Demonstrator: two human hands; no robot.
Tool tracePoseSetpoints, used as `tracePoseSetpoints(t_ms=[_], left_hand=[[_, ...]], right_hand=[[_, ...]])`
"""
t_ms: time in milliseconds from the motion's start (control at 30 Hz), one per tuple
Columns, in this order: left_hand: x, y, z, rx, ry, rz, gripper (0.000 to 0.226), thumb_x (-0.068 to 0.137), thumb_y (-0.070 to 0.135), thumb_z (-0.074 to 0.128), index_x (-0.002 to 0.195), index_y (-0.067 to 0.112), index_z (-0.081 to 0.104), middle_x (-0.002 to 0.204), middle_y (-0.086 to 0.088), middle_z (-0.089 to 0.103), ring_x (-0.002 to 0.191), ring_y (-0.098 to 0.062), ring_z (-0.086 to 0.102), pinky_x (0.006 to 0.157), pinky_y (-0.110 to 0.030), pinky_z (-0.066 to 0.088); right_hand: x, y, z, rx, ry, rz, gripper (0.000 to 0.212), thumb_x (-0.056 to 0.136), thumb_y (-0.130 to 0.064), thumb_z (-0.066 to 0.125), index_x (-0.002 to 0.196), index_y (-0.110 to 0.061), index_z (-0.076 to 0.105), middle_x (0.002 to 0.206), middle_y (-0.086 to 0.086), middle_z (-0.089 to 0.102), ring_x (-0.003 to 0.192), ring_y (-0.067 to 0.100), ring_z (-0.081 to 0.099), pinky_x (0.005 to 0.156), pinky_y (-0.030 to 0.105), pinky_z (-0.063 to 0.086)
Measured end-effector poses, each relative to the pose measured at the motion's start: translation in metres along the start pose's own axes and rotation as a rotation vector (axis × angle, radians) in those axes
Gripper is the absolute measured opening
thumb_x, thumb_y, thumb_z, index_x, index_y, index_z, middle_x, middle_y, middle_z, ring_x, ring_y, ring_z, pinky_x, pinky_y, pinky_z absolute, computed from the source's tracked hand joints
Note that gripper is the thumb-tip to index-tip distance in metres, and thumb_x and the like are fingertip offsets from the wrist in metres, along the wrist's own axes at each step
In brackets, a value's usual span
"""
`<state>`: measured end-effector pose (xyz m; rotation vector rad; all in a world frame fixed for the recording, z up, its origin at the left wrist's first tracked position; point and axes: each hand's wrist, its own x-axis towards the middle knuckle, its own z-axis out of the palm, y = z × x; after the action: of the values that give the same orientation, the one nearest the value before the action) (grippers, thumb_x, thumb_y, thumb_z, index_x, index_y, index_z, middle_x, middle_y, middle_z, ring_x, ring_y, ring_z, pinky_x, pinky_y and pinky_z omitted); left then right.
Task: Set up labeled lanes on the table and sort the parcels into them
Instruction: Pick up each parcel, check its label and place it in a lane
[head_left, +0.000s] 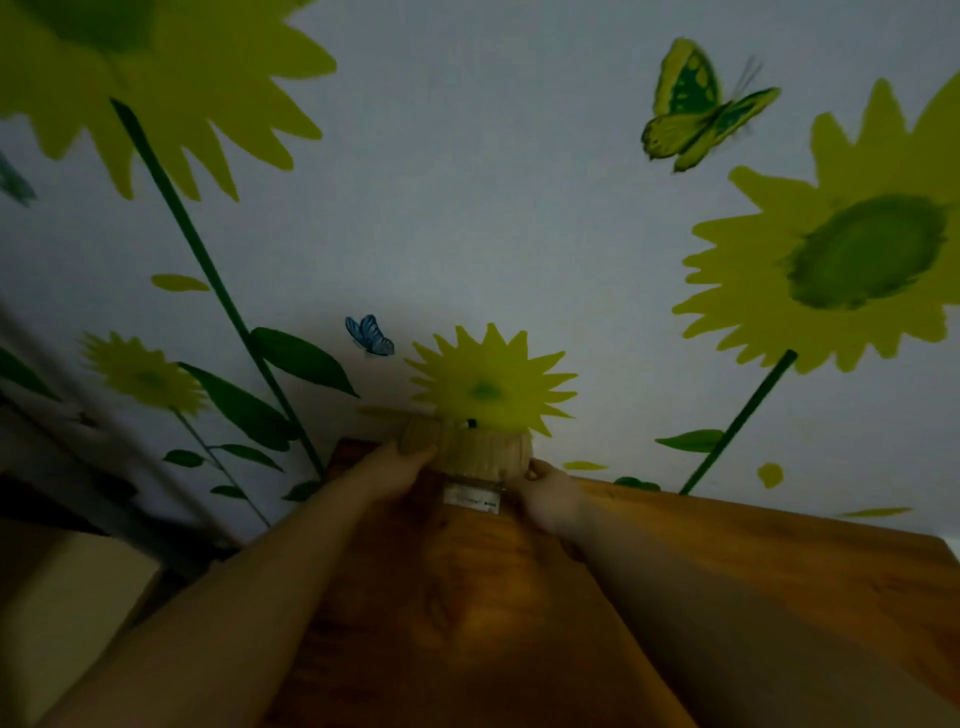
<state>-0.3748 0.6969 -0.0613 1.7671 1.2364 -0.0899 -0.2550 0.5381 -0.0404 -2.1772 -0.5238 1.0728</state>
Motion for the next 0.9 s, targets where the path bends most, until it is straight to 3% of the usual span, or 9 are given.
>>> tracePoseSetpoints(t_ms=[133, 300, 400, 467, 567, 667, 767, 833, 900], left_hand=[[-0.009, -0.008, 0.016, -0.126, 0.047, 0.002, 0.062, 0.093, 0.043, 0.051, 0.14, 0.004, 0.04, 0.145, -0.017, 0.041, 0.13, -0.032, 0.042, 0.104, -0.032, 0.035], [-0.047, 0.006, 0.029, -0.31, 0.04, 0.112, 0.064, 0.09, 0.055, 0.043, 0.135, 0.01, 0.048, 0.143, -0.012, 0.044, 0.132, -0.026, 0.04, 0.11, -0.034, 0.027], [-0.084, 0.025, 0.047, -0.337, 0.032, 0.138, 0.034, 0.094, 0.037, 0.051, 0.111, 0.009, 0.059, 0.116, -0.014, 0.06, 0.109, -0.028, 0.055, 0.098, -0.041, 0.042], [-0.114, 0.043, 0.064, -0.343, 0.014, 0.17, 0.015, 0.09, 0.021, 0.058, 0.1, 0.01, 0.056, 0.101, -0.014, 0.062, 0.09, -0.025, 0.057, 0.081, -0.039, 0.049], [-0.164, 0.075, 0.09, -0.317, -0.007, 0.292, 0.039, 0.083, -0.001, 0.06, 0.12, 0.01, 0.051, 0.102, -0.007, 0.061, 0.085, -0.018, 0.056, 0.065, -0.024, 0.045], [-0.214, 0.105, 0.123, -0.295, -0.024, 0.404, 0.054, 0.078, -0.007, 0.061, 0.127, 0.011, 0.051, 0.102, -0.003, 0.064, 0.082, -0.019, 0.06, 0.067, -0.027, 0.047], [-0.263, 0.131, 0.163, -0.321, -0.03, 0.471, 0.042, 0.081, 0.004, 0.064, 0.122, 0.013, 0.056, 0.116, -0.007, 0.062, 0.096, -0.024, 0.063, 0.076, -0.034, 0.053], [-0.295, 0.149, 0.191, -0.337, -0.021, 0.495, 0.026, 0.088, 0.03, 0.06, 0.109, 0.014, 0.06, 0.108, -0.006, 0.064, 0.096, -0.022, 0.063, 0.087, -0.041, 0.053], [-0.325, 0.165, 0.221, -0.315, -0.008, 0.507, 0.037, 0.091, 0.049, 0.049, 0.096, 0.015, 0.063, 0.097, -0.005, 0.066, 0.092, -0.021, 0.062, 0.089, -0.043, 0.051]], right_hand=[[-0.006, 0.012, -0.001, 0.068, 0.12, 0.042, 0.061, 0.089, -0.049, 0.059, 0.132, -0.009, 0.044, 0.122, 0.011, 0.059, 0.106, 0.027, 0.059, 0.091, 0.038, 0.05], [-0.048, 0.04, -0.027, 0.212, 0.221, 0.031, 0.062, 0.09, -0.059, 0.046, 0.135, -0.016, 0.044, 0.128, 0.008, 0.055, 0.114, 0.027, 0.054, 0.101, 0.047, 0.045], [-0.083, 0.062, -0.055, 0.293, 0.314, 0.013, 0.043, 0.094, -0.047, 0.049, 0.124, -0.016, 0.049, 0.115, 0.006, 0.058, 0.105, 0.023, 0.056, 0.092, 0.043, 0.05], [-0.112, 0.074, -0.079, 0.346, 0.33, -0.025, 0.027, 0.094, -0.033, 0.056, 0.114, -0.016, 0.05, 0.105, 0.003, 0.058, 0.094, 0.019, 0.057, 0.075, 0.032, 0.05], [-0.153, 0.1, -0.118, 0.381, 0.381, -0.099, 0.017, 0.089, -0.018, 0.063, 0.099, -0.018, 0.049, 0.098, 0.007, 0.061, 0.089, 0.025, 0.062, 0.065, 0.029, 0.045], [-0.198, 0.131, -0.159, 0.426, 0.465, -0.163, 0.025, 0.083, -0.01, 0.068, 0.096, -0.02, 0.049, 0.1, 0.007, 0.061, 0.088, 0.024, 0.063, 0.069, 0.032, 0.049], [-0.25, 0.164, -0.198, 0.489, 0.492, -0.262, 0.036, 0.088, -0.018, 0.065, 0.117, -0.025, 0.045, 0.106, 0.003, 0.058, 0.095, 0.021, 0.062, 0.08, 0.038, 0.057], [-0.285, 0.19, -0.224, 0.539, 0.519, -0.276, 0.034, 0.093, -0.035, 0.057, 0.123, -0.027, 0.042, 0.11, 0.001, 0.056, 0.101, 0.021, 0.059, 0.089, 0.043, 0.054], [-0.316, 0.219, -0.25, 0.552, 0.608, -0.249, 0.028, 0.095, -0.044, 0.049, 0.114, -0.023, 0.048, 0.107, 0.001, 0.057, 0.098, 0.018, 0.056, 0.088, 0.04, 0.052]])
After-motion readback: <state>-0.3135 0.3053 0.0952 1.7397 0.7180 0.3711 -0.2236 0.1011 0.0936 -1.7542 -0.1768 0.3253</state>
